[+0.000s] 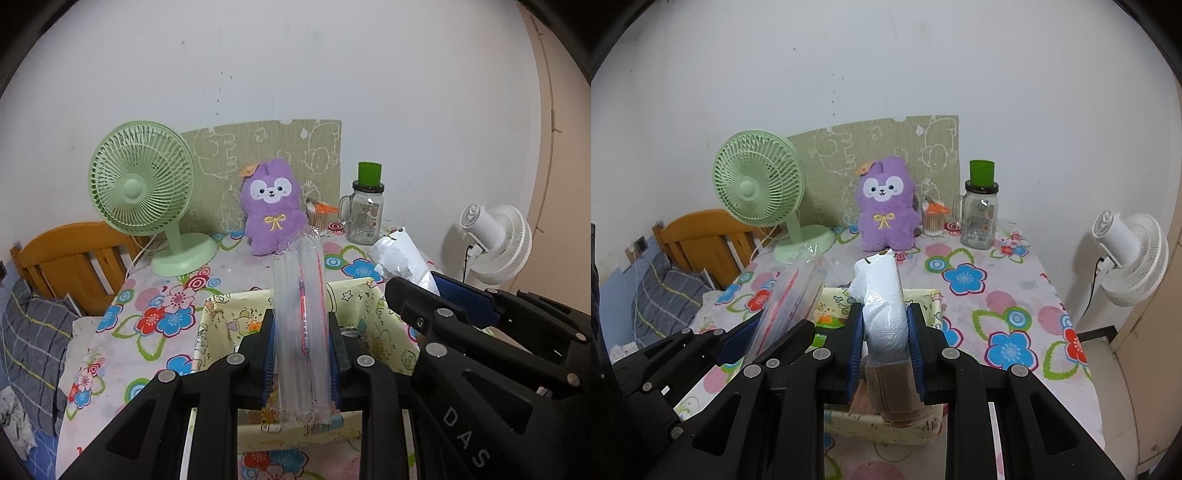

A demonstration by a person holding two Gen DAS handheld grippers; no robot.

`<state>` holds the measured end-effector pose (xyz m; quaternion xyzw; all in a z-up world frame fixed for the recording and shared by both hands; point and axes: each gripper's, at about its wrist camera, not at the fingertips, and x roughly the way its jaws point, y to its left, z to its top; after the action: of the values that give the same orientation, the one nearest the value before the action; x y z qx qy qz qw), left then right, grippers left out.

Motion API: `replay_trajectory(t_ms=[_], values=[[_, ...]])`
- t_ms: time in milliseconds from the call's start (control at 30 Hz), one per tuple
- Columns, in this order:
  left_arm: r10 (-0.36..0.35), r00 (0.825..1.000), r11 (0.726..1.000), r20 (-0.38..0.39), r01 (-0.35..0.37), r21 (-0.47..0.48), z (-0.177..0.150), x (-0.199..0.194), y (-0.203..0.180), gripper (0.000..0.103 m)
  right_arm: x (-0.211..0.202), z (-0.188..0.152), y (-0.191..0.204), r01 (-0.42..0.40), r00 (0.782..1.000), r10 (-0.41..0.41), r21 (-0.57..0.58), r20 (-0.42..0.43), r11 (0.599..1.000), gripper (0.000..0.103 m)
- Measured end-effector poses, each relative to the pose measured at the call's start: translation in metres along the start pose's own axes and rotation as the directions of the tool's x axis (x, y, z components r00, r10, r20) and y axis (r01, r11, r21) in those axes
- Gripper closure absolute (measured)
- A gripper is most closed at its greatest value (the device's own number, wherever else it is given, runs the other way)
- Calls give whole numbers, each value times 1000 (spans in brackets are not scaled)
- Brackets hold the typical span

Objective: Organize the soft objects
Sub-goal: 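Carry the straw bag and rolled sock over the box with both grippers, then open both grippers to drop the straw bag and sock into the box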

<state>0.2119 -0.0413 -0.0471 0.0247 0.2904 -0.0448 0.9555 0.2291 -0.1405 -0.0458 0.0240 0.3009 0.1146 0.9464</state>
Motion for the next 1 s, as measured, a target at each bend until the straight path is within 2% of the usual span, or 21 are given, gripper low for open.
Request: replay_trajectory(t_ms=[333, 600, 733, 833, 1000], values=[[11, 999, 1000, -51, -11, -2, 0, 33, 0, 69, 29, 3, -8, -10, 1000, 10, 13, -29, 1000, 77], [12, 997, 1000, -74, -12, -4, -5, 41, 2, 48, 45, -1, -10, -11, 998, 13, 21, -55, 1000, 77], [18, 996, 1000, -85, -18, -5, -8, 43, 6, 23, 49, -2, -5, -20, 998, 21, 16, -60, 1000, 77], [32, 995, 999, -89, -32, -2, -10, 43, 10, 16, 54, -2, -2, -33, 997, 34, 12, -66, 999, 77], [47, 993, 999, -106, -48, -12, -13, 46, 19, 12, 63, -4, 6, -42, 996, 42, -2, -74, 999, 77]])
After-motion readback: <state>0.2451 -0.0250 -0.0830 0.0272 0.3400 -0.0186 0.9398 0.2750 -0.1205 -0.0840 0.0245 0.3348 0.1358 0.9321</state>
